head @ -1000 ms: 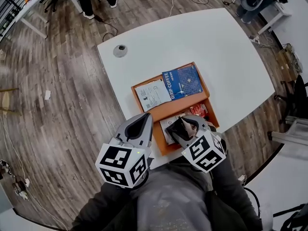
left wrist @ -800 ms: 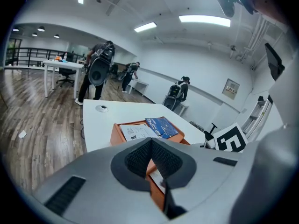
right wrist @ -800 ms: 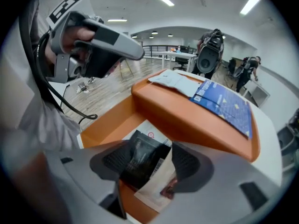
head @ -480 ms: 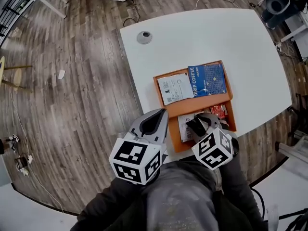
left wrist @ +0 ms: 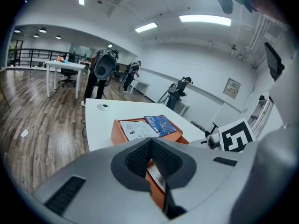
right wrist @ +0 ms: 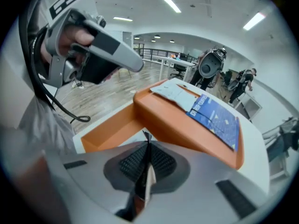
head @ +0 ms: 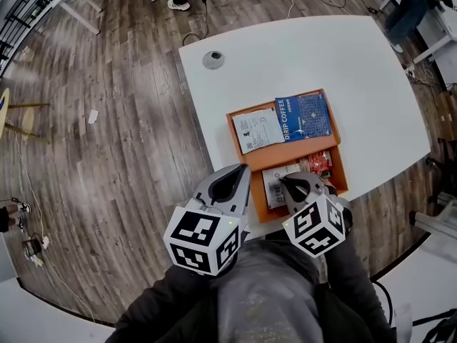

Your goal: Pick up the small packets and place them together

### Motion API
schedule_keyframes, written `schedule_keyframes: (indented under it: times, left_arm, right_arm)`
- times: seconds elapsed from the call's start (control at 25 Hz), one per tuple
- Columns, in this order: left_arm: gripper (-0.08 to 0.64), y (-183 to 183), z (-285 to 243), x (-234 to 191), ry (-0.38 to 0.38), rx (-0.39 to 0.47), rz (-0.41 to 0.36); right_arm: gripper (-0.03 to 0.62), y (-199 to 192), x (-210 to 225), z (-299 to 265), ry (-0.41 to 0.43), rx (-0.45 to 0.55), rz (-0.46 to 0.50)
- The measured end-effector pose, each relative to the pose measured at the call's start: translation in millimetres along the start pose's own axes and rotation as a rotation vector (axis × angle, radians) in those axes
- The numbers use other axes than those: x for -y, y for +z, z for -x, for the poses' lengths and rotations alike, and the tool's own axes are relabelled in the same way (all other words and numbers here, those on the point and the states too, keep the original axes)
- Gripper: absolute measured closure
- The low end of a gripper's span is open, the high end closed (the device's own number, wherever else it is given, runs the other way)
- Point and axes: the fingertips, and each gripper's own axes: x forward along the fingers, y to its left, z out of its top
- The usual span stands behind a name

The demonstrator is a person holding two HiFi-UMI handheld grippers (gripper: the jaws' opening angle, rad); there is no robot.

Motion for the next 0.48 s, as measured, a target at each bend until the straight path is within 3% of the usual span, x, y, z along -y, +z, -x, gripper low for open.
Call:
schedule_keyframes:
  times: [0.24, 0.48]
  left_arm:
    - [0.563, 11.7, 12.7, 10.7, -0.032, 0.05, -0.026]
    - [0.563, 19.1, 31.7, 24.3, -0.071, 0.089, -0.045]
  right_arm:
    - [0.578, 33.9, 2.9, 38.6, -0.068, 0.108, -0.004]
    - [0.578, 50.9, 0.9, 68.4, -0.145, 0.143, 0.014]
